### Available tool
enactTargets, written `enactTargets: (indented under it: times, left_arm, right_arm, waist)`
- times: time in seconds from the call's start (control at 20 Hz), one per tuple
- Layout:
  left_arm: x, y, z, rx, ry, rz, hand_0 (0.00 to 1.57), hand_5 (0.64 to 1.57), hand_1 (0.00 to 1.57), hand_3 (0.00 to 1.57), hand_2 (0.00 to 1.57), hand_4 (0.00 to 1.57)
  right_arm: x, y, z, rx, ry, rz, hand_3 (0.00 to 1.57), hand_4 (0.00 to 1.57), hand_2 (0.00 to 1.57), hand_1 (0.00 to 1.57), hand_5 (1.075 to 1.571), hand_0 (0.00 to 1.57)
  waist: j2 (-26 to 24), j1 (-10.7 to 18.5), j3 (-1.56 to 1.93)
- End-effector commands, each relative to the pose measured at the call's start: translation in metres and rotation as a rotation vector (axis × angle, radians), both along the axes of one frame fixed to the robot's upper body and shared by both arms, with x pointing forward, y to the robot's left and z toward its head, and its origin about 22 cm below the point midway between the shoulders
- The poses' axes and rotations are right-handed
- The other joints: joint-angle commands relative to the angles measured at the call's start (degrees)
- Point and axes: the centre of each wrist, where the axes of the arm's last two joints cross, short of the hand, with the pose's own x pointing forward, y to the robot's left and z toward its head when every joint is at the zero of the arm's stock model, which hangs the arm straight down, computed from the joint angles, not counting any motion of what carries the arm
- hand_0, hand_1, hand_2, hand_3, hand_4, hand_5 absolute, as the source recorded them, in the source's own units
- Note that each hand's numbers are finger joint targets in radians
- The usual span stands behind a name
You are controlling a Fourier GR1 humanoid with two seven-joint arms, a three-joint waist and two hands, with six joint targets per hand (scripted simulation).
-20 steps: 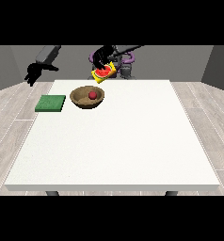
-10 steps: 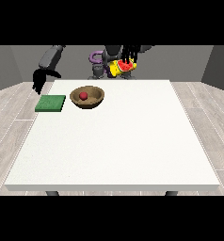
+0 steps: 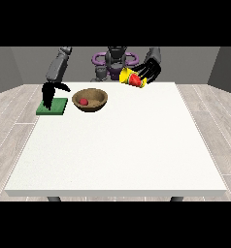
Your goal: Pick the cup and pour the ball into the bowl, then pick the bowl and place it on the pad
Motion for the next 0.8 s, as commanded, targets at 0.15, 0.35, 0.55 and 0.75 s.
enactTargets:
  times: [0.15,0.35,0.55,0.75]
  left_arm:
    - [0.0,0.021,-0.021,-0.417,0.058,-0.079,0.0,1.548,0.0,0.0,0.0,0.4]
    - [-0.008,0.057,-0.076,-0.462,0.174,-0.056,0.0,1.516,0.0,0.0,0.0,0.0]
    - [0.001,0.069,-0.087,-0.493,0.214,-0.024,0.0,1.527,0.0,0.0,0.0,0.0]
    - [-0.007,0.056,-0.09,-0.48,0.203,-0.04,0.0,1.533,0.0,0.0,0.0,0.0]
  right_arm:
    - [0.032,0.052,0.011,0.007,-0.015,0.098,0.0,0.42,0.0,0.0,1.566,0.0]
    - [0.018,0.059,-0.007,-0.008,0.056,0.137,0.0,0.23,0.0,0.0,1.549,0.0]
    - [0.028,0.106,-0.011,-0.04,0.109,0.201,0.0,0.0,0.0,0.0,1.545,0.0]
    - [0.011,0.098,-0.039,0.015,0.125,0.176,0.0,0.08,0.0,0.0,1.543,0.0]
  waist:
    - [4.1,-3.7,0.08]
    - [-0.2,-6.5,0.2]
    - [-2.9,-9.9,0.23]
    - [-2.8,-8.4,0.27]
